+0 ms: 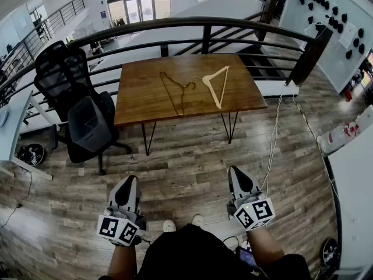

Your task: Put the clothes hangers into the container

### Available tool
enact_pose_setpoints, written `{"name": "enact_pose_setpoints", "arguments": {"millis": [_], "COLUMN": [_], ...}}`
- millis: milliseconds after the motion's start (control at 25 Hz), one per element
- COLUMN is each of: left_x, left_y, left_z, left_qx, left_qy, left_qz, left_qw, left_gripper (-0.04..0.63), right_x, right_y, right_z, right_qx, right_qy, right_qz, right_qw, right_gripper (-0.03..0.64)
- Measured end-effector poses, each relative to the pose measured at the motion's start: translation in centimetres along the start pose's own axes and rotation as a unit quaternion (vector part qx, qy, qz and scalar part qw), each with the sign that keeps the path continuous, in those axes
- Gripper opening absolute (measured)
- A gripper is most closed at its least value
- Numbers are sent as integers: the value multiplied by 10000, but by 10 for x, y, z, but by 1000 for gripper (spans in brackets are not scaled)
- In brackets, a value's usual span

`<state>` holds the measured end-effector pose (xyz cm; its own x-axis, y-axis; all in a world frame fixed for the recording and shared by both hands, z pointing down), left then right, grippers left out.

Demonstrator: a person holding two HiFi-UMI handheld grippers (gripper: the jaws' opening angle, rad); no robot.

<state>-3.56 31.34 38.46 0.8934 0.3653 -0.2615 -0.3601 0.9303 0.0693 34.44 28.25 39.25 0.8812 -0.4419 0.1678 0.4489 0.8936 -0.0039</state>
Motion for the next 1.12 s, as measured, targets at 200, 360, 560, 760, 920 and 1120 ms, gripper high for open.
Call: {"name": "enact_pose_setpoints", "arguments": {"millis": [200,360,560,760,920,1120], "left_x": [6,8,15,22,29,34], "left_y": [1,2,0,-8,-15,-23], "left_z": [-1,-2,-1,1,3,6], "left_qx": [-21,-31,-29,-64,-80,-169], "left_qy": [-43,-68,-64,-95,-130,-151], "left_qz": [38,-5,14,110,176,252], "left_qw": [10000,10000,10000,9999,9997,9994], "left_gripper": [31,28,26,28,28,56], "right_x": [2,8,13,11,14,25], "right_y": [5,6,11,14,11,14], "right_z": [1,2,1,-8,-11,-13], "right_qx": [34,80,64,258,315,383], "right_qy": [-119,-378,-353,-84,-112,-384], "right_qz": [28,95,117,26,-38,-58], "right_qw": [9999,9992,9993,9996,9994,9985], "right_gripper": [-8,-8,-8,-5,3,110]}}
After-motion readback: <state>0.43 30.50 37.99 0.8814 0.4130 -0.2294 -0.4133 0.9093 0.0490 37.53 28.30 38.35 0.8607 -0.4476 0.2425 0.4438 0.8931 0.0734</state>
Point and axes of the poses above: the fingertips, and each gripper's own axes: y backward along the fingers, x to its right, z out of its underside, the point moved 10 cm from there along y, backward along the fingers, and after that the axes turned 2 degrees about x, right-handed, at the moved point
